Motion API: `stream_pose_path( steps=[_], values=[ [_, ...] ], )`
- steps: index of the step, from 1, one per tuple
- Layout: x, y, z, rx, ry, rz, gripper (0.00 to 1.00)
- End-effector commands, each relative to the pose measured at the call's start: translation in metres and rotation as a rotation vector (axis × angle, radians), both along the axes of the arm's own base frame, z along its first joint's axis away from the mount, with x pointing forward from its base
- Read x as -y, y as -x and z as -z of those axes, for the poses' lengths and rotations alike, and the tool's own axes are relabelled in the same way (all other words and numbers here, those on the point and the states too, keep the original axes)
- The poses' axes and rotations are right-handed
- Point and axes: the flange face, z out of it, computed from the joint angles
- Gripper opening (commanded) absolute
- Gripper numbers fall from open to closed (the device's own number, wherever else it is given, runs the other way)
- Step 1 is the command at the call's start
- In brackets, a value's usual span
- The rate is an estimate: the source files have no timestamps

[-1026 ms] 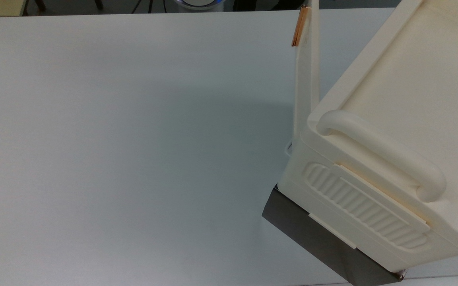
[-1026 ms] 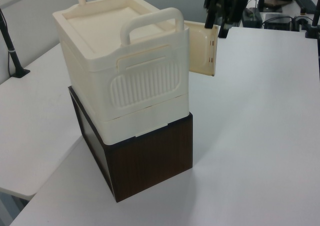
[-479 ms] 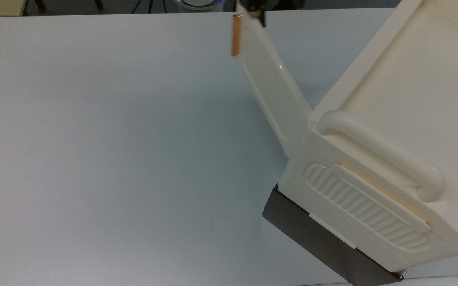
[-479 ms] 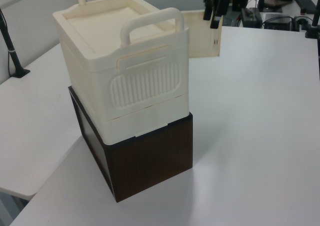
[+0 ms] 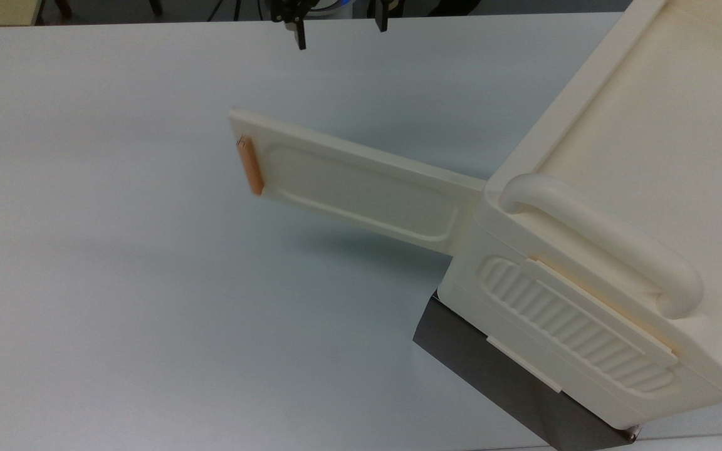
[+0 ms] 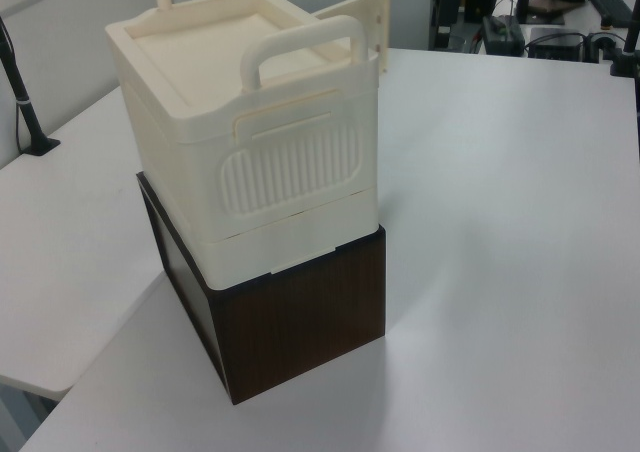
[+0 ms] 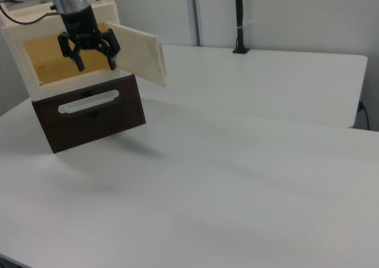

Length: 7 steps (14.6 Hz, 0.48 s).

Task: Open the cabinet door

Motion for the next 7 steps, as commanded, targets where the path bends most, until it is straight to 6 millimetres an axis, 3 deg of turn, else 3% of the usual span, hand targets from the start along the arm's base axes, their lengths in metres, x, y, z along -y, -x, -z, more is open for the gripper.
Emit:
stream_pose_path(
  steps=[1, 7],
  values=[
    [0.010, 0.012, 0.019, -0.040, 0.057, 0.128, 1.00],
    [0.064, 0.011, 0.042, -0.092, 0.053, 0.218, 1.00]
  ],
)
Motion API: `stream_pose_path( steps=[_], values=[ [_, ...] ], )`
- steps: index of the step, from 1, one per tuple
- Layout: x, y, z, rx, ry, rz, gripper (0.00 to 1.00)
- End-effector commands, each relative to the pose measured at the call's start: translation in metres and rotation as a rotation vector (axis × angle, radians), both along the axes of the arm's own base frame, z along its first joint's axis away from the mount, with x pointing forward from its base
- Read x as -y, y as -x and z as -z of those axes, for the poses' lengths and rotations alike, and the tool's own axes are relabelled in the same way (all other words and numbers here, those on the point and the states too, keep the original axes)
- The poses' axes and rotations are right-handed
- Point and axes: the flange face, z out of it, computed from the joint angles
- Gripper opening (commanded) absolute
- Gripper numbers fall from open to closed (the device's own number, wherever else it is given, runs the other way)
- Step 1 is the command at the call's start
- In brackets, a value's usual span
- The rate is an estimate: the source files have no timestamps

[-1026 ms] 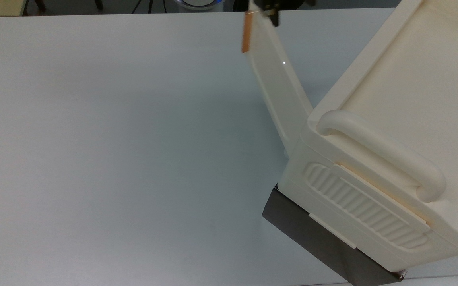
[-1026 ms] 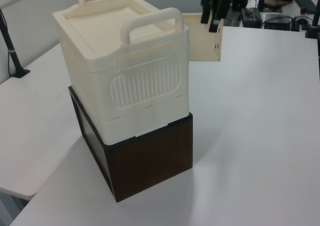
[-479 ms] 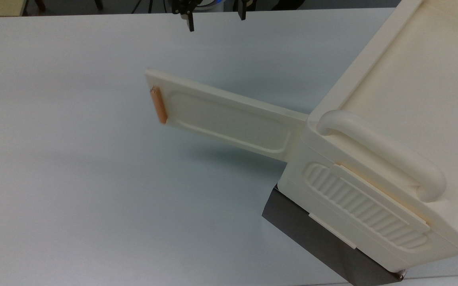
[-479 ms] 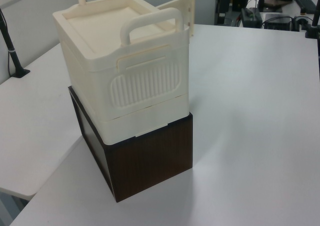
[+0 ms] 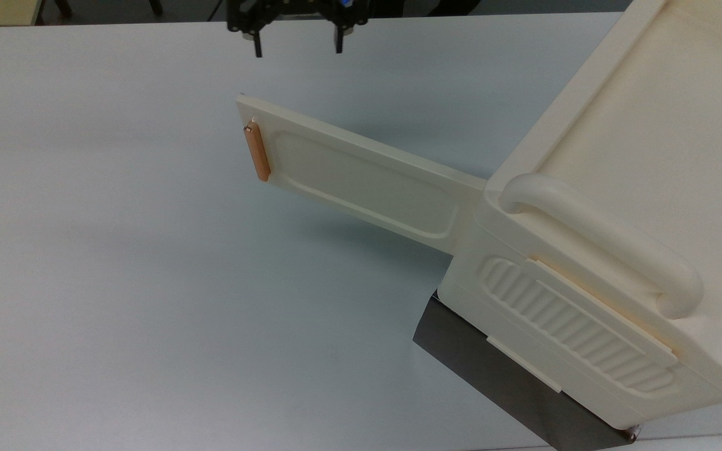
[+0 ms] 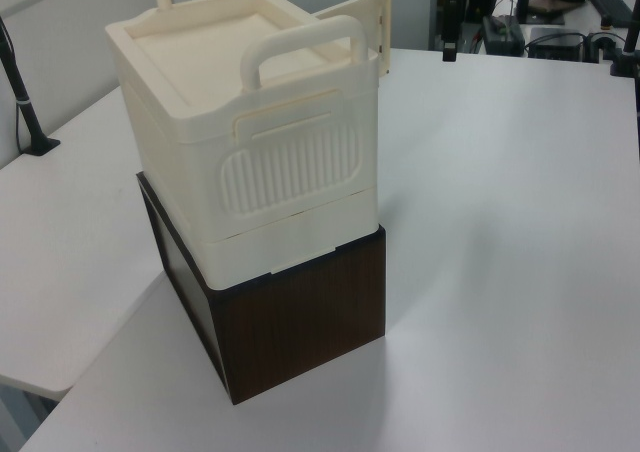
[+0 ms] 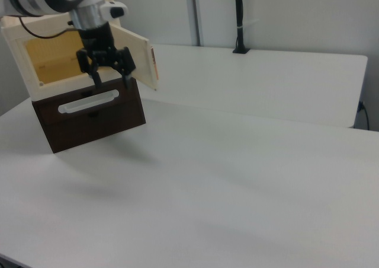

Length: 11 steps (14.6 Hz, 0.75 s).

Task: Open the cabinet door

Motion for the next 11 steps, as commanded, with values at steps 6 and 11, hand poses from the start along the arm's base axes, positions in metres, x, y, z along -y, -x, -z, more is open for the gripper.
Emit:
stream_pose_path(
  steps=[6, 11],
  values=[
    [0.047, 0.015, 0.000, -0.013, -0.004, 0.108, 1.00],
    [0.047, 0.014, -0.001, -0.008, -0.004, 0.109, 1.00]
  ],
)
